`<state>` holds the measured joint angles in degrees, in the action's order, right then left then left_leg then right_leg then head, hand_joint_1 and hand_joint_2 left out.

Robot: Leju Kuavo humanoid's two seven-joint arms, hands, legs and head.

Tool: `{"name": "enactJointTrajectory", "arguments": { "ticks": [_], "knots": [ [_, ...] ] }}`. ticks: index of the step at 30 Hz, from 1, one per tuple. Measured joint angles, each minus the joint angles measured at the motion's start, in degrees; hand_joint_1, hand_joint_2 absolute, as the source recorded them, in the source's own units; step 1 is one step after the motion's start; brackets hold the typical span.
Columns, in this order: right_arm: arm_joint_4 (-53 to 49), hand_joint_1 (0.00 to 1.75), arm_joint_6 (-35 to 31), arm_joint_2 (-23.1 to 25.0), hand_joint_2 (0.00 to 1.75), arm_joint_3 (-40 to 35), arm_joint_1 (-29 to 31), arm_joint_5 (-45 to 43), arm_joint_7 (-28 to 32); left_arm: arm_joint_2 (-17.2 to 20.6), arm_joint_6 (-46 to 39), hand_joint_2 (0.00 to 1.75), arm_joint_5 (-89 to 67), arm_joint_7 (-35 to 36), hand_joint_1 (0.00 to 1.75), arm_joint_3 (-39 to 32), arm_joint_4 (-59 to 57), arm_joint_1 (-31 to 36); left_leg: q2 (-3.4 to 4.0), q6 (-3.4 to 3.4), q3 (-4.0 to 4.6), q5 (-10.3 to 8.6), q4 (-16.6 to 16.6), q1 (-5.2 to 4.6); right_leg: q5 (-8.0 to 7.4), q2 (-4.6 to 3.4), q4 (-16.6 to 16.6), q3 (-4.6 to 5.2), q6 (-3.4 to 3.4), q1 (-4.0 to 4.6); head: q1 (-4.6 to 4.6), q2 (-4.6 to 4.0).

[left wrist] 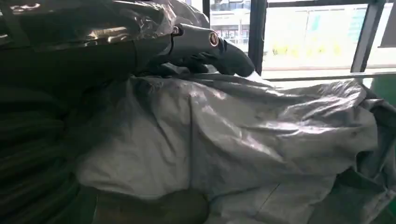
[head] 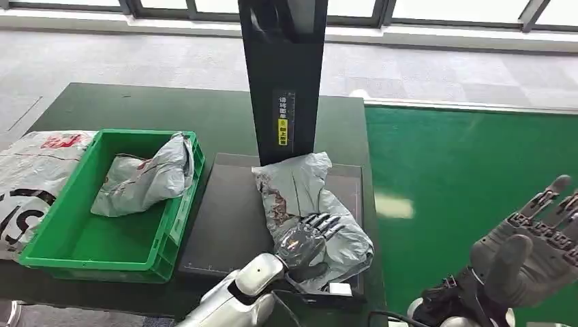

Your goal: Moved the parcel from conveyor to table for the left to box.

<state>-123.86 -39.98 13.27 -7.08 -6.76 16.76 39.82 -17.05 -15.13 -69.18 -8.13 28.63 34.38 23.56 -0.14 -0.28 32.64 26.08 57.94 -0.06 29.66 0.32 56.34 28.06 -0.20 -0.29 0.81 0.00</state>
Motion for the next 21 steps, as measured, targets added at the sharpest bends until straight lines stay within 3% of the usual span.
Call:
{"name": "enactJointTrajectory", "arguments": {
  "ticks": [21],
  "knots": [
    [0.0, 0.00, 0.0, 0.0, 1.75, 0.0, -0.4, 1.3, 0.0, 0.1, -0.6, 1.75, 2.1, -1.3, 1.75, -0.4, -1.5, 0.5, 0.02, 0.06, -0.07, -0.10, 0.0, -0.01, -0.08, -0.01, 0.0, -0.10, 0.09, 0.01, 0.00, 0.00]
  ]
}}
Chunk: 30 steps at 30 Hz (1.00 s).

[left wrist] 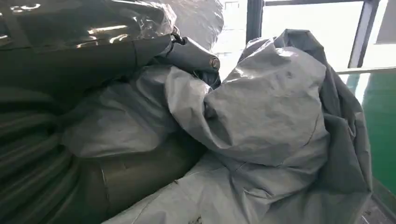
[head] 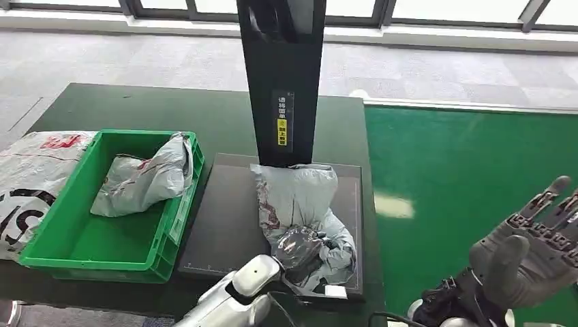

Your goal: Moved the parcel from conveyor to table for the left to box.

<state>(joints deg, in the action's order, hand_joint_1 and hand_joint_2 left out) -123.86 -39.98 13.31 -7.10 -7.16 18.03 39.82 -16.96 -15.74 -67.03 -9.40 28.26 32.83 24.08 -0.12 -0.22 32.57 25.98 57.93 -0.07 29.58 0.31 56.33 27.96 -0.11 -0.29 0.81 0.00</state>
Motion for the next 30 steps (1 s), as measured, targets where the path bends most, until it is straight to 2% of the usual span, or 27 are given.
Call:
{"name": "enactJointTrajectory", "arguments": {
  "ticks": [5, 10, 13, 16, 20, 24, 30],
  "knots": [
    [0.0, 0.00, 0.0, 0.3, 1.75, 0.0, -0.3, 0.5, 0.0, 0.1, 0.1, 1.75, 0.0, 0.2, 1.75, -0.6, 0.1, 0.0, 0.00, 0.00, -0.01, 0.01, 0.0, 0.00, 0.02, 0.00, 0.0, 0.02, -0.01, 0.00, 0.00, 0.00],
    [-0.1, 0.00, 0.0, 0.4, 1.75, -0.2, -1.0, 1.1, 0.0, 0.7, -10.4, 1.75, 2.1, -0.9, 1.75, -2.5, 3.1, -2.0, 0.12, -0.01, 0.04, 0.01, 0.0, 0.00, -0.01, -0.12, 0.0, 0.14, -0.02, 0.00, 0.00, 0.00],
    [-0.3, 0.00, 0.0, 0.4, 1.75, -0.2, -1.2, 1.2, 0.0, 1.3, -13.3, 1.75, 3.4, -1.9, 1.75, -3.7, 5.2, -3.0, 0.06, -0.01, 0.15, -0.02, 0.0, 0.00, -0.01, -0.09, 0.0, 0.23, -0.02, 0.00, 0.00, 0.00],
    [-0.5, 0.00, 0.0, 0.4, 1.75, -0.2, -1.6, 1.2, 0.0, 2.1, -20.2, 1.75, 8.4, -6.8, 1.75, -5.5, 11.5, -6.0, 0.09, -0.02, 0.28, -0.03, 0.0, 0.00, -0.04, -0.14, 0.0, 0.32, -0.02, -0.01, 0.00, 0.00],
    [-0.5, 0.00, 0.0, 0.4, 1.75, -0.3, -1.8, 1.1, 0.0, 3.0, -23.7, 1.75, 15.9, -10.7, 1.75, -8.2, 25.3, -11.3, 0.12, -0.02, 0.46, -0.01, 0.0, -0.01, -0.04, -0.18, 0.0, 0.50, -0.02, -0.01, 0.00, 0.00],
    [-0.5, 0.00, 0.0, 0.4, 1.75, -0.5, -1.8, 0.4, 0.0, 3.3, -24.2, 1.75, 22.1, -16.9, 1.75, -12.0, 38.3, -16.1, 0.09, -0.01, 0.56, 0.02, 0.0, -0.01, 0.01, -0.15, 0.0, 0.59, -0.02, -0.01, 0.00, 0.00],
    [-0.5, 0.00, 0.0, 0.4, 1.75, -0.6, -1.6, 0.2, 0.0, 3.3, -24.2, 1.75, 24.1, -19.0, 1.75, -14.8, 46.9, -19.5, 0.07, -0.02, 0.57, 0.01, 0.0, 0.00, 0.01, -0.12, 0.0, 0.61, -0.02, -0.01, 0.00, 0.00]
  ]
}}
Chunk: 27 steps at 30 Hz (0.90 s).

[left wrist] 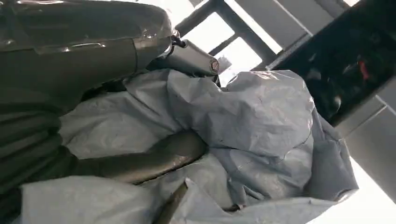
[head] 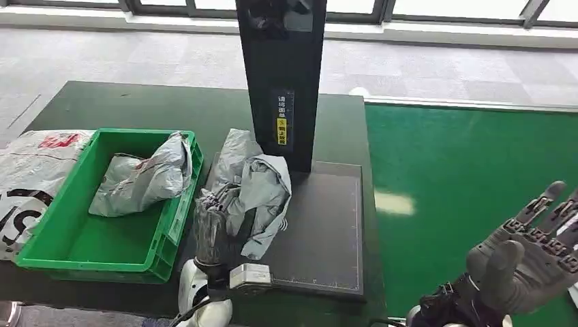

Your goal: Moved the parcel from conveyor to table for the left to box.

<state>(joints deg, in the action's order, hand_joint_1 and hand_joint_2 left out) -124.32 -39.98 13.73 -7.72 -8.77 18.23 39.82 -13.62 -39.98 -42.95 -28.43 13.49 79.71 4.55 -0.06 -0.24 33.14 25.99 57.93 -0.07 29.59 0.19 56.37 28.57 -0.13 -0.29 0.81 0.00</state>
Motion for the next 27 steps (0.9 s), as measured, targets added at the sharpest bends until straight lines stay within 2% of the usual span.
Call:
{"name": "enactJointTrajectory", "arguments": {
  "ticks": [18, 23, 27],
  "knots": [
    [1.8, 0.00, 0.0, -0.1, 1.75, -0.9, 2.6, -1.8, 0.0, 0.0, 0.0, 1.75, 9.3, -4.9, 1.75, -4.7, 7.1, -2.8, -0.01, 0.00, 0.02, -0.01, 0.0, 0.00, -0.01, 0.01, 0.0, 0.01, 0.00, 0.00, 0.00, 0.00],
    [1.9, 0.00, 0.0, -0.1, 1.75, -1.3, 2.4, -1.6, 0.0, 0.2, 0.0, 1.75, 20.8, -9.6, 1.75, -10.3, 10.2, -2.8, 0.00, -0.01, 0.02, -0.01, 0.0, 0.02, -0.01, 0.00, 0.0, 0.01, -0.01, 0.02, 0.00, 0.00],
    [1.9, 0.00, 0.0, -0.1, 1.75, -2.0, 1.9, -1.7, 0.0, 1.5, 0.5, 1.75, 33.0, -11.2, 1.75, -18.3, 12.3, -1.6, 0.02, -0.02, 0.03, -0.02, 0.0, 0.05, 0.00, -0.01, 0.0, 0.03, -0.02, 0.04, 0.00, 0.00]
  ]
}}
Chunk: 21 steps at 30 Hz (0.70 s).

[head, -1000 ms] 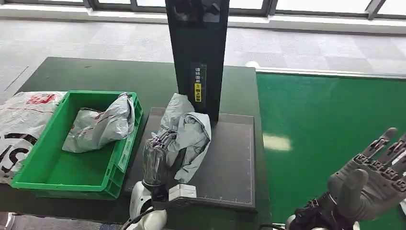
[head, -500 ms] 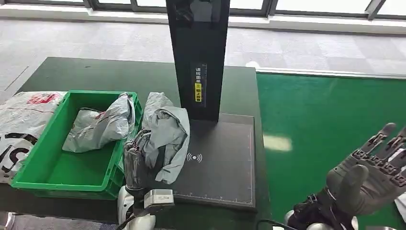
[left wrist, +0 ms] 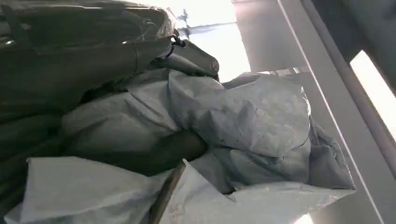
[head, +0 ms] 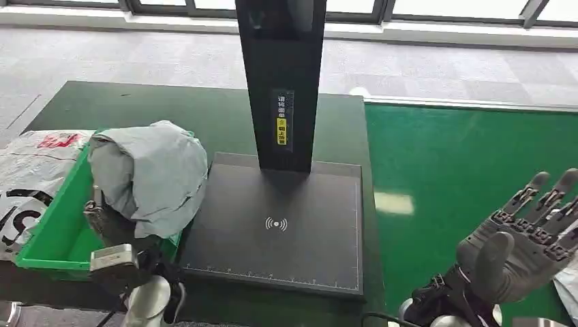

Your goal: Moved the parcel from conveyor to table for the left to box.

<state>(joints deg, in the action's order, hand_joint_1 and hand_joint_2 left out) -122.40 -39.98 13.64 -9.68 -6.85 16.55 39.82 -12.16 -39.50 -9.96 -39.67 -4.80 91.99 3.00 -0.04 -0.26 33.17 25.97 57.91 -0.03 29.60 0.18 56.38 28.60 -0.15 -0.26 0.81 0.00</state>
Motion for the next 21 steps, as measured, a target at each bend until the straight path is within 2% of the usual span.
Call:
{"name": "enactJointTrajectory", "arguments": {
  "ticks": [7, 21],
  "knots": [
    [0.5, 0.00, 0.0, 0.0, 1.75, -0.7, 0.1, -0.4, 0.0, 5.2, 1.5, 1.75, 6.7, -0.3, 1.75, -10.1, 0.5, 3.1, 0.01, -0.06, -0.01, -0.04, 0.0, 0.03, 0.01, -0.01, 0.0, 0.05, -0.01, 0.01, 0.00, 0.00],
    [0.8, 0.00, 0.0, 0.0, 1.75, -1.0, -0.2, 0.2, 0.0, 8.3, -0.1, 1.75, 7.7, -0.4, 1.75, -14.2, 1.4, 6.4, 0.03, -0.06, 0.01, -0.04, 0.0, 0.01, -0.03, -0.02, 0.0, 0.08, -0.05, 0.00, 0.00, 0.00]
  ]
}}
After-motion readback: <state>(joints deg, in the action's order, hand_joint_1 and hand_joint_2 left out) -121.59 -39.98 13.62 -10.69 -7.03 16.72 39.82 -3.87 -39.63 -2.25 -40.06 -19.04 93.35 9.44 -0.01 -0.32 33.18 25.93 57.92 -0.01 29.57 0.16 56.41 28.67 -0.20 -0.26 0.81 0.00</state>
